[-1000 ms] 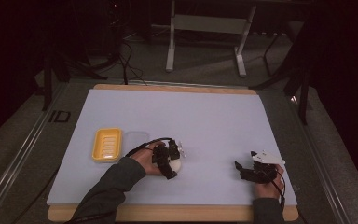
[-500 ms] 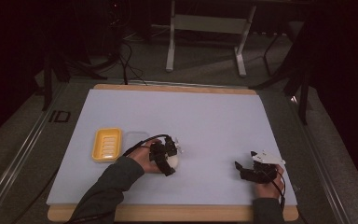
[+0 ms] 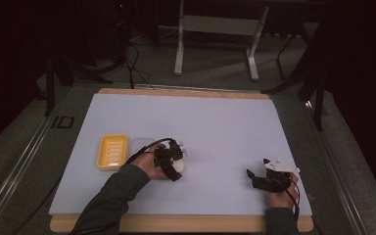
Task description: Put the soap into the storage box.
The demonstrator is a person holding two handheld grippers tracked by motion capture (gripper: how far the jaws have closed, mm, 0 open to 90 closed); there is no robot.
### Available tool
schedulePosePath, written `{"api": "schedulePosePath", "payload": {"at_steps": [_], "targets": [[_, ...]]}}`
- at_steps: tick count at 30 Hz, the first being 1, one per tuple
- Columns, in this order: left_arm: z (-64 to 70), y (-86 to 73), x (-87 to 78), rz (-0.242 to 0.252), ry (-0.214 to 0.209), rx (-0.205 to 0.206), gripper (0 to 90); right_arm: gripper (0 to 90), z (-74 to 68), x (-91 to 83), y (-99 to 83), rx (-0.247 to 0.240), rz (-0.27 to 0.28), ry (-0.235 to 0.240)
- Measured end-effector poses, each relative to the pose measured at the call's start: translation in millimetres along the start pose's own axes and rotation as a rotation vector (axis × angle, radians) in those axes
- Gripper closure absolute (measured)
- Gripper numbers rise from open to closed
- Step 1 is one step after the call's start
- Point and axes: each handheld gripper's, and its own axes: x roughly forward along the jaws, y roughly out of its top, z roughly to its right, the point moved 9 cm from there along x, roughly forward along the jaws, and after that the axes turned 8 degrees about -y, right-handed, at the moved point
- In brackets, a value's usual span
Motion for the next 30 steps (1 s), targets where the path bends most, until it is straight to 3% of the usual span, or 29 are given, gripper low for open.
{"api": "schedulePosePath", "payload": {"at_steps": [13,30], "targets": [[-11.0,-6.9,-9.2,-0.009,0.035,-0.069,24.1,19.9,-0.2,0.0,0.0,-0.001,-0.001,-0.002],[-22.4,-16.5,-20.0,0.030,0.054,-0.139,24.1,19.9,-0.2,-0.2,-0.1,-0.001,-0.001,-0.002]]}}
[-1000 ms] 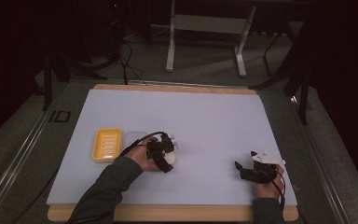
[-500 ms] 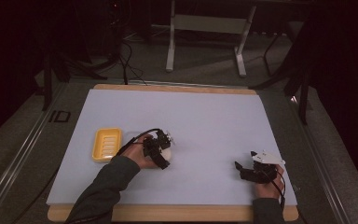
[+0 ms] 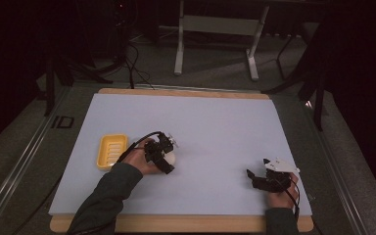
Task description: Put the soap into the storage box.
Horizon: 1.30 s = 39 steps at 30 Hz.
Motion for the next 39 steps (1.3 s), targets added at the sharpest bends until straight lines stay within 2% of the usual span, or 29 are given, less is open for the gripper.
{"api": "schedulePosePath", "payload": {"at_steps": [24,39], "targets": [[-17.1,-15.8,-12.5,0.006,0.023,-0.082,24.1,19.9,0.0,0.0,0.0,0.000,0.000,-0.001],[-26.5,-23.5,-20.6,0.022,0.034,-0.116,24.1,19.9,-0.1,0.0,-0.1,-0.002,-0.001,-0.001]]}}
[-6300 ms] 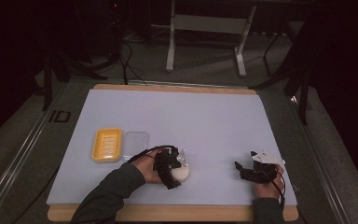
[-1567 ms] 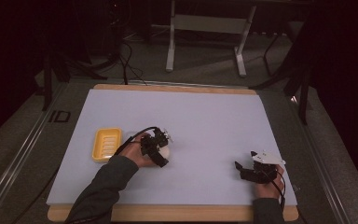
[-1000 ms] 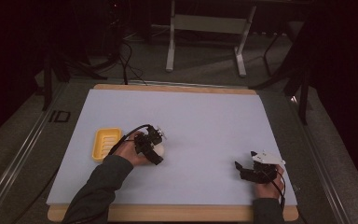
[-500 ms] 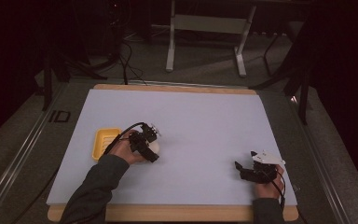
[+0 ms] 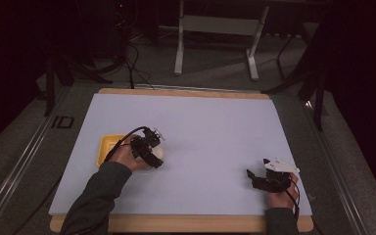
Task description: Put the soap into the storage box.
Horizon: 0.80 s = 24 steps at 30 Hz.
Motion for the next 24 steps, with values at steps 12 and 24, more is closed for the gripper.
{"api": "schedulePosePath", "payload": {"at_steps": [12,24], "targets": [[-10.7,-8.8,-7.2,0.006,0.012,-0.035,24.1,19.9,0.0,0.0,0.0,0.000,0.000,-0.001],[-21.4,-17.0,-14.8,0.007,0.028,-0.073,24.1,19.9,0.1,0.0,0.0,0.000,0.000,-0.001]]}}
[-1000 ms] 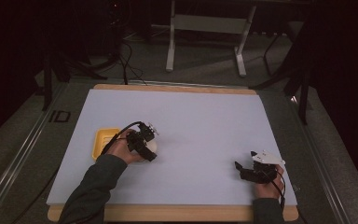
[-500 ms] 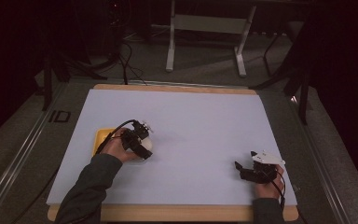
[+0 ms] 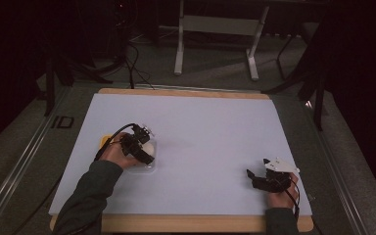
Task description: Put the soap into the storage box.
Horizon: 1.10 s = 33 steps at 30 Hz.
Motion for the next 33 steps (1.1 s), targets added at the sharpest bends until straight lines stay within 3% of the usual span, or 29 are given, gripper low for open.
{"api": "schedulePosePath", "payload": {"at_steps": [33], "targets": [[-27.5,-17.9,-11.6,0.008,0.029,-0.102,24.1,19.9,-0.1,0.1,0.0,-0.003,-0.001,-0.001]]}}
